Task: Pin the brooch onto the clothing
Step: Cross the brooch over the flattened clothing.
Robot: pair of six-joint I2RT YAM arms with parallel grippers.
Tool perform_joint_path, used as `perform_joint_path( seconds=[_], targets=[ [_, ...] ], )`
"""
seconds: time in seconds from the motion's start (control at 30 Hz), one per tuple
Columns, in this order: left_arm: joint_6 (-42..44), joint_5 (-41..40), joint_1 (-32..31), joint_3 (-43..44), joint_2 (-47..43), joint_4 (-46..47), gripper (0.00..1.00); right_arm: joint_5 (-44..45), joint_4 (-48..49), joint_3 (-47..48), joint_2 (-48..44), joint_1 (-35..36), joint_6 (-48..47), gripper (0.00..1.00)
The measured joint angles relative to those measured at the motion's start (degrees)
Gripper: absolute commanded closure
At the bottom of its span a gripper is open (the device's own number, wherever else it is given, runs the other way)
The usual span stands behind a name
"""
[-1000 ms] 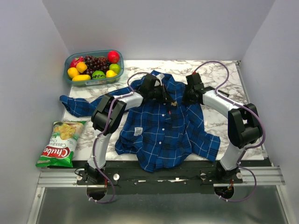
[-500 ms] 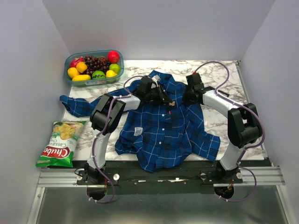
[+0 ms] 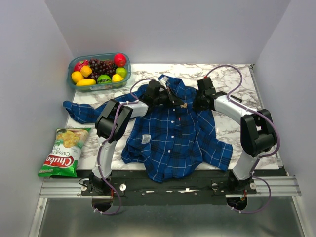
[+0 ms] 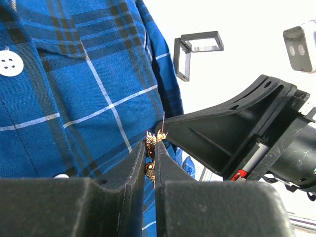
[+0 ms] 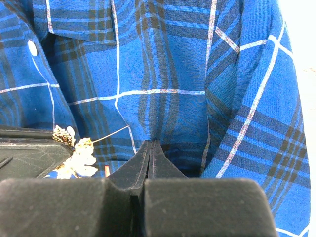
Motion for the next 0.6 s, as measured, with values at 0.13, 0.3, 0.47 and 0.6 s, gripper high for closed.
perform_joint_path(
  seconds=[0.13, 0.3, 0.47, 0.6],
  targets=[
    [-0.44, 0.11, 0.00, 0.00, 0.04, 0.55, 1.00, -0.04, 0.00, 0.00, 0.00, 0.00, 0.00, 0.97],
    [-0.83, 0.20, -0.17, 0.00, 0.09, 0.83, 1.00, -0.11, 0.00, 0.00, 0.02, 0.00, 0.02, 0.97],
    [-0.83, 0.20, -0.37, 0.00, 0.31, 0.72, 1.00, -0.17, 0.00, 0.00, 0.02, 0.00, 0.02, 0.98],
    [-0.74, 0.20, -0.37, 0.00, 0.55, 0.11, 1.00, -0.17, 0.00, 0.02, 0.02, 0.00, 0.02, 0.98]
  ],
)
